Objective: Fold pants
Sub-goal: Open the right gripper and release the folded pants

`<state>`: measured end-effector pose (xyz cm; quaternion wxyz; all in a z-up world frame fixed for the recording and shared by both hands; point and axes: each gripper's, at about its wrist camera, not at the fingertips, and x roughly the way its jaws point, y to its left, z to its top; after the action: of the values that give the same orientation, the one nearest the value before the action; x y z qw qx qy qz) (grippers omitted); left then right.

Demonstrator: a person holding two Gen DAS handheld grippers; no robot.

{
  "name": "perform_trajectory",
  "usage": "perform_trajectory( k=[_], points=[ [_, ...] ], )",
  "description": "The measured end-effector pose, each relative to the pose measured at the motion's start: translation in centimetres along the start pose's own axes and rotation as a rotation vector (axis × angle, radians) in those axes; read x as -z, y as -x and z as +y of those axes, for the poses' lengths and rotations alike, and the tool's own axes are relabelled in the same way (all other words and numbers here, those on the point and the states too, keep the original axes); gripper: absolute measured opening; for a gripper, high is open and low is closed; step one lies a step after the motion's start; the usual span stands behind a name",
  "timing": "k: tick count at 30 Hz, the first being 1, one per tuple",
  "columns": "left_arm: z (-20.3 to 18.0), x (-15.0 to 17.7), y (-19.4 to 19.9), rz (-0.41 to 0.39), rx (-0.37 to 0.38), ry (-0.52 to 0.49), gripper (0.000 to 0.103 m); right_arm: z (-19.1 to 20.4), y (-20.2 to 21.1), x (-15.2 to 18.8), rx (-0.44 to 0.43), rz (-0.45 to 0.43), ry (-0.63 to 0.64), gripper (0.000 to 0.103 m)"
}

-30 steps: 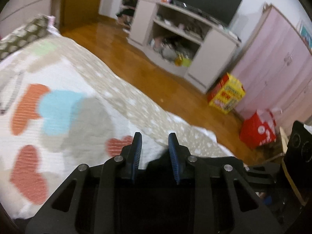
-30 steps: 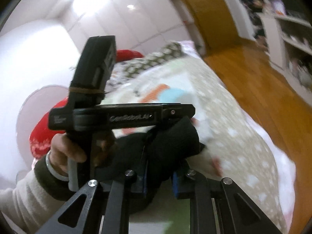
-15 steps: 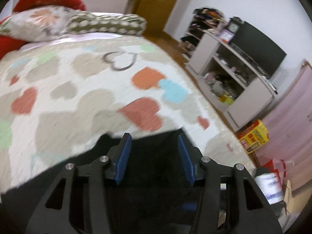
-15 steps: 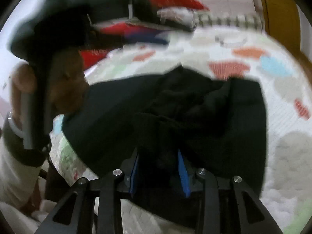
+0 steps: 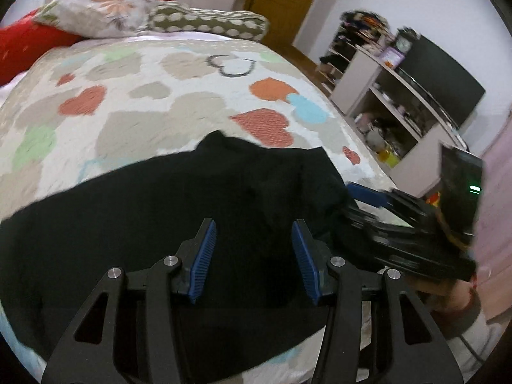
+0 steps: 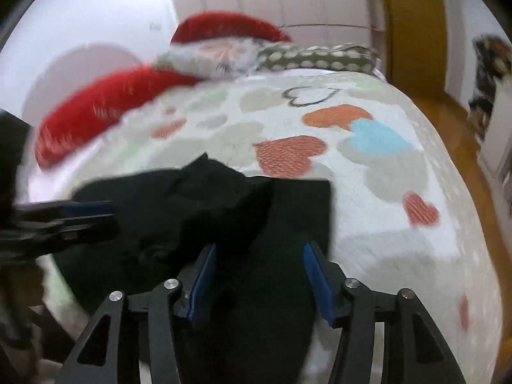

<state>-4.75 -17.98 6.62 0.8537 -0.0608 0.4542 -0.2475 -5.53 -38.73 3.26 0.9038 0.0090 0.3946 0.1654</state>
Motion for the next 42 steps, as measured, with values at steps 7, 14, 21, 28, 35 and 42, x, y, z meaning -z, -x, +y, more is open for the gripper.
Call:
perform_trajectory(
  k=[7, 14, 21, 28, 35, 42],
  points=[
    [1.5, 0.8, 1.8, -0.015, -0.014, 0.044, 0.048, 0.9, -1.5, -2.6, -0.18, -0.014, -0.032, 0.053],
    [-0.4, 0.3, 1.1, -0.024, 0.016, 0.006, 0.051, 0.3, 2.8, 1.0, -0.108, -0.028, -0.009, 0.053],
    [-1.4, -1.1, -0.6, -0.011, -0.002, 0.002, 0.051, 3.4, 2.9, 3.8, -0.177, 0.031, 0.101, 0.053],
    [-3.1, -1.6, -4.0, 0.007, -0.079, -0.061, 0.051, -1.5, 4.1, 2.0, -0.031, -0.059, -0.022, 0.053],
    [-1.9, -1.0, -7.0, 0.042, -0.103, -0.015, 0.053, -2.9, -1.3, 1.8, 0.072, 0.047, -0.025, 0.053],
    [-2.1, -0.7, -5.7, 0.03, -0.104, -0.008, 0.054, -2.5, 1.8, 2.0, 0.05, 0.025, -0.03, 0.053]
  ],
)
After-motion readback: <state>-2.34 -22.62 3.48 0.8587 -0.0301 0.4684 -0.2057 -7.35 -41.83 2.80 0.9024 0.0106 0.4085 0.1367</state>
